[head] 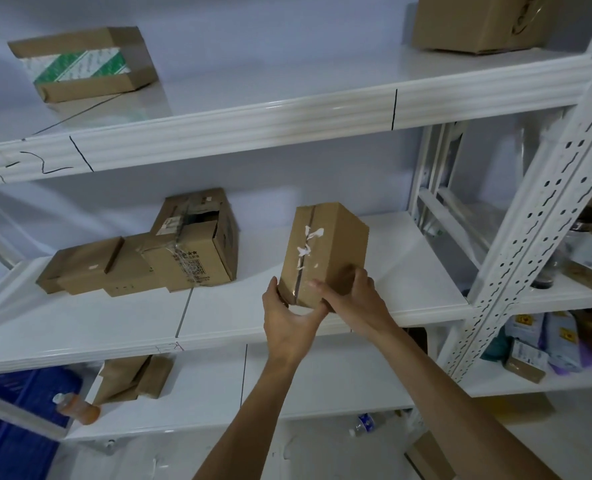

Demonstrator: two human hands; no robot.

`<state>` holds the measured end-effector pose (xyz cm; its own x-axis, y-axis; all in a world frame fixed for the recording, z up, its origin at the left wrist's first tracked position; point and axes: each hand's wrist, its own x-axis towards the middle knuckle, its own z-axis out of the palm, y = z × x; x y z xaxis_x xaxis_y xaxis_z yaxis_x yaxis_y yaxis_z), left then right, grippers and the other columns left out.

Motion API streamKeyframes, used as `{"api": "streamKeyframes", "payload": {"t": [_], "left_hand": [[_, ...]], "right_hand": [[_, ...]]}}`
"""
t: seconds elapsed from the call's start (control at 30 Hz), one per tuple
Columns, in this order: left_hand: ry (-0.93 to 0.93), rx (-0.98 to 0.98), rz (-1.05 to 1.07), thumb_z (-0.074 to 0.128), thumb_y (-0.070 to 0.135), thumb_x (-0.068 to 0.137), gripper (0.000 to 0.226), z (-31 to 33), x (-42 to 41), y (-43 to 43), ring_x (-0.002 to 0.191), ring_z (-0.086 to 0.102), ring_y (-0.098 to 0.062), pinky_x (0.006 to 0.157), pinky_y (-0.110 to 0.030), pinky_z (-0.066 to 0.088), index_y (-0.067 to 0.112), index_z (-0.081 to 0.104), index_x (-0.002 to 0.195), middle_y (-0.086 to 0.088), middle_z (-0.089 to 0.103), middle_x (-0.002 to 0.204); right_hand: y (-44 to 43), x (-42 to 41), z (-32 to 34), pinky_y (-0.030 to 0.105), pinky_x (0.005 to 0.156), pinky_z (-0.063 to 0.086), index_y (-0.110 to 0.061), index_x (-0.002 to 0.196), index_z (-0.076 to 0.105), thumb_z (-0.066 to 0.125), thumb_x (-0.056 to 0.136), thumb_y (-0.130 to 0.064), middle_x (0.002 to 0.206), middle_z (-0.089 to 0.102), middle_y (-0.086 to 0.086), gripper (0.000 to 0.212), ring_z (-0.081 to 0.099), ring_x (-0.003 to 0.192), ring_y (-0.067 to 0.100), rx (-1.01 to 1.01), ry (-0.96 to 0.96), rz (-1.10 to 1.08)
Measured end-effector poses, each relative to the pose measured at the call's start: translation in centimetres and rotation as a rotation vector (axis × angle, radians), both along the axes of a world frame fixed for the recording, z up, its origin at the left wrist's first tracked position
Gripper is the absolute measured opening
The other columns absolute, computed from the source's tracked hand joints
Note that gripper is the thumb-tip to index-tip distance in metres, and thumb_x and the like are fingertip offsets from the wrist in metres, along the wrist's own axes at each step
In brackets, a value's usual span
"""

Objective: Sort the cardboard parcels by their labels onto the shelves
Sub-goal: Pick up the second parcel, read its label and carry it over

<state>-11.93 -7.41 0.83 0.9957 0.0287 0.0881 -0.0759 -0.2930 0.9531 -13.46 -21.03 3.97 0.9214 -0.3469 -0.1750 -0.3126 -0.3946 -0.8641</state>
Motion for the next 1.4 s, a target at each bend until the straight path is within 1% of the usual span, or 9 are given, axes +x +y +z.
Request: {"api": "streamKeyframes", "payload": {"t": [0.07, 0.23, 0.43, 0.53, 0.67, 0.77, 0.97, 1.17, 1.4], "left_hand": [[-0.032, 0.056, 0.018, 0.085, 0.062, 0.061, 0.109, 0.1, -0.5, -0.1, 0.117, 0.054, -0.010, 0.093, -0.027, 0.049, 0.023, 0.036, 0.151, 0.011, 0.048, 0.130], [-0.032, 0.063, 0.034, 0.087, 0.062, 0.060, 0.116, -0.2, -1.0, -0.2, 0.125, 0.052, -0.012, 0.103, -0.040, 0.055, 0.025, 0.031, 0.155, 0.016, 0.041, 0.133], [0.076, 0.015, -0.118, 0.088, 0.062, 0.063, 0.126, -0.4, -0.8, 0.1, 0.133, 0.050, -0.014, 0.107, -0.034, 0.049, 0.026, 0.018, 0.162, 0.011, 0.042, 0.143], [0.248, -0.137, -0.187, 0.078, 0.064, 0.076, 0.108, 0.1, 0.3, 1.1, 0.132, 0.056, -0.021, 0.108, -0.035, 0.046, 0.023, 0.027, 0.162, -0.003, 0.055, 0.148], [0.475, -0.312, -0.277, 0.064, 0.080, 0.066, 0.097, 0.1, 1.3, 2.1, 0.134, 0.057, -0.023, 0.116, -0.048, 0.045, 0.028, 0.047, 0.146, -0.007, 0.057, 0.149], [0.521, -0.373, -0.318, 0.064, 0.074, 0.071, 0.072, 0.0, 1.3, 2.1, 0.132, 0.060, -0.027, 0.113, -0.052, 0.047, 0.032, 0.053, 0.129, -0.010, 0.060, 0.142], [0.464, -0.399, -0.274, 0.067, 0.069, 0.063, 0.098, -0.1, 1.8, 1.5, 0.120, 0.064, -0.029, 0.105, -0.046, 0.055, 0.018, 0.046, 0.144, -0.018, 0.059, 0.138], [0.412, -0.275, -0.091, 0.073, 0.062, 0.065, 0.124, 0.3, 2.3, 0.5, 0.135, 0.055, -0.032, 0.122, -0.051, 0.036, 0.029, 0.007, 0.164, -0.013, 0.043, 0.158], [0.130, 0.017, 0.068, 0.090, 0.041, 0.073, 0.131, -0.2, 1.9, -0.1, 0.145, 0.037, -0.032, 0.109, -0.043, 0.045, 0.017, 0.000, 0.164, -0.012, 0.021, 0.158]], "right_hand": [[0.2, 0.4, -0.2, 0.045, 0.110, 0.047, -0.020, 0.157, 0.024, 0.067, 0.064, -0.083, 0.147, 0.045, 0.003, 0.120, 0.055, 0.130, 0.028, 0.073, -0.004, -0.017], [-0.4, 0.9, -0.9, 0.044, 0.108, 0.049, -0.021, 0.156, 0.026, 0.071, 0.056, -0.084, 0.144, 0.050, 0.004, 0.127, 0.055, 0.129, 0.024, 0.208, 0.000, -0.100], [-1.9, 1.0, -1.9, 0.041, 0.106, 0.047, -0.026, 0.154, 0.028, 0.074, 0.061, -0.076, 0.142, 0.053, 0.000, 0.116, 0.050, 0.134, 0.023, 0.308, -0.021, -0.108], [-2.8, 0.9, -1.8, 0.039, 0.097, 0.049, -0.027, 0.158, 0.024, 0.071, 0.070, -0.074, 0.145, 0.055, 0.002, 0.111, 0.058, 0.126, 0.026, 0.429, 0.008, -0.122], [-3.4, 0.9, -1.4, 0.032, 0.080, 0.050, -0.022, 0.147, 0.045, 0.069, 0.057, -0.083, 0.129, 0.070, 0.000, 0.111, 0.068, 0.113, 0.020, 0.508, -0.012, -0.084], [-3.4, 0.8, -1.3, 0.037, 0.092, 0.053, -0.025, 0.142, 0.050, 0.064, 0.063, -0.079, 0.124, 0.073, 0.000, 0.097, 0.071, 0.110, 0.019, 0.519, -0.051, -0.025], [-3.3, 0.7, -1.4, 0.044, 0.106, 0.050, -0.029, 0.137, 0.057, 0.063, 0.067, -0.077, 0.124, 0.074, -0.004, 0.085, 0.071, 0.112, 0.017, 0.539, -0.056, 0.052], [-2.7, 0.8, -0.9, 0.036, 0.106, 0.046, -0.033, 0.135, 0.058, 0.061, 0.086, -0.066, 0.124, 0.069, -0.013, 0.060, 0.063, 0.115, 0.005, 0.420, -0.052, 0.047], [-1.3, 1.1, -0.8, 0.036, 0.106, 0.047, -0.026, 0.147, 0.040, 0.070, 0.087, -0.054, 0.132, 0.061, -0.007, 0.073, 0.060, 0.120, 0.014, 0.343, -0.047, 0.043]]}}
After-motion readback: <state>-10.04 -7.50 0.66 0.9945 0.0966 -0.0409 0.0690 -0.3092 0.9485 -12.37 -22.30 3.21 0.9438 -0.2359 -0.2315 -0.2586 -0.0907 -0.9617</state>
